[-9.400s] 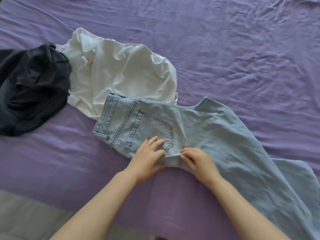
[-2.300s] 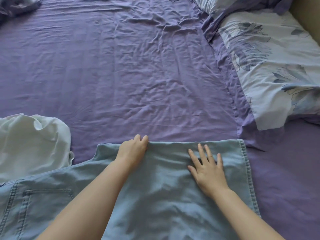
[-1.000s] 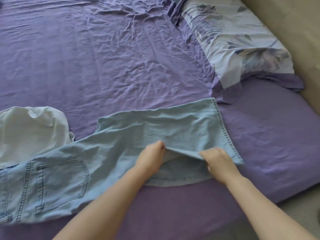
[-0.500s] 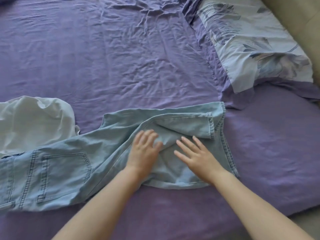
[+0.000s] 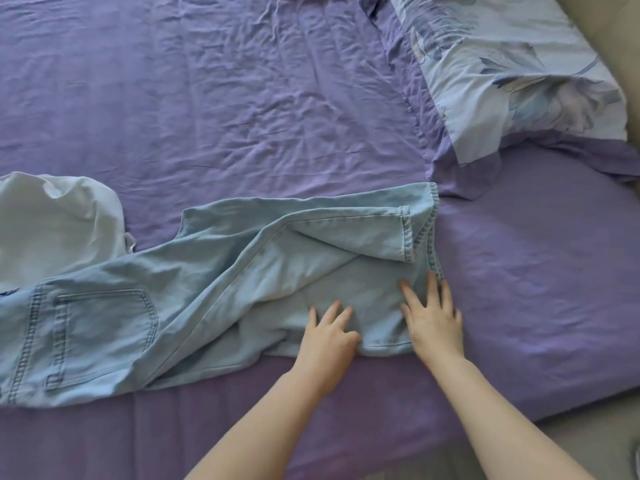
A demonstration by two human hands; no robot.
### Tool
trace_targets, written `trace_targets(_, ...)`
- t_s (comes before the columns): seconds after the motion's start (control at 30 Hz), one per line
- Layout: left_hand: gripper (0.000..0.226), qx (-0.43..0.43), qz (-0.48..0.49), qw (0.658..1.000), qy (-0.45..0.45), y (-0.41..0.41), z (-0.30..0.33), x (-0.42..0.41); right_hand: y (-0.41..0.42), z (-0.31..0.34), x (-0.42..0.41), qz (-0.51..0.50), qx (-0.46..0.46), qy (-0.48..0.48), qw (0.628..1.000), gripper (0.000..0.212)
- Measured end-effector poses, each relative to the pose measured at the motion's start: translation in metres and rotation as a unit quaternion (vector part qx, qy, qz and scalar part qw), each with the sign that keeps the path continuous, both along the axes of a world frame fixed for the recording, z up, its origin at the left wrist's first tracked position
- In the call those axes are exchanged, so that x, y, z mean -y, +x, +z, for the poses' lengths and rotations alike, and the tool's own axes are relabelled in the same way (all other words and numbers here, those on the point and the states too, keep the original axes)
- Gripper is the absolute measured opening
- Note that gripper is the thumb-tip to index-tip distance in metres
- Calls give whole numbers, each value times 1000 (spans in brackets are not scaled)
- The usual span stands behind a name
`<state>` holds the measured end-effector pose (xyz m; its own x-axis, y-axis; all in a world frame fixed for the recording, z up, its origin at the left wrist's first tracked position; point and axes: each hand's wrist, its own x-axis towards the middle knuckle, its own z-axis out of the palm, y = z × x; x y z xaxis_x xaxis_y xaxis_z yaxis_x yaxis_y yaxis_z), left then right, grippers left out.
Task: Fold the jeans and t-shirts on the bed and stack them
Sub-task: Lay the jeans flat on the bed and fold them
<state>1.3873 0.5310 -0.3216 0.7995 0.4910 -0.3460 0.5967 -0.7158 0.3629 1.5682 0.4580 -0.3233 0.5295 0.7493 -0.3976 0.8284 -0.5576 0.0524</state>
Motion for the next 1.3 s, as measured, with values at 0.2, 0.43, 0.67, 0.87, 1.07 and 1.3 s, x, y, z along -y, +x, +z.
trace_targets(0.2,23,62,164,976,-127,17,9,12,17,17,2,-15,-42,70,997,70)
trace_targets(0.43,23,65,176,962,-197,41,13,31,41,27,14,26,64,115,991,46)
trace_targets(0.67,53,-5,26,999,-25,25,2,5,38,8,6,81,44,26,995,54)
trace_targets(0.87,70,-112,-12,993,45,26,-9,-22,1,-20,-34,159,-61,3,985,60)
trace_targets(1.07,70,-122,55,990,36,5,-18,-14,24,-20,-31,97,-22,-47,994,57)
trace_targets(1.3,52,-2,46,994,95,-18,21,-32,-6,30,-60,218,13,86,972,43)
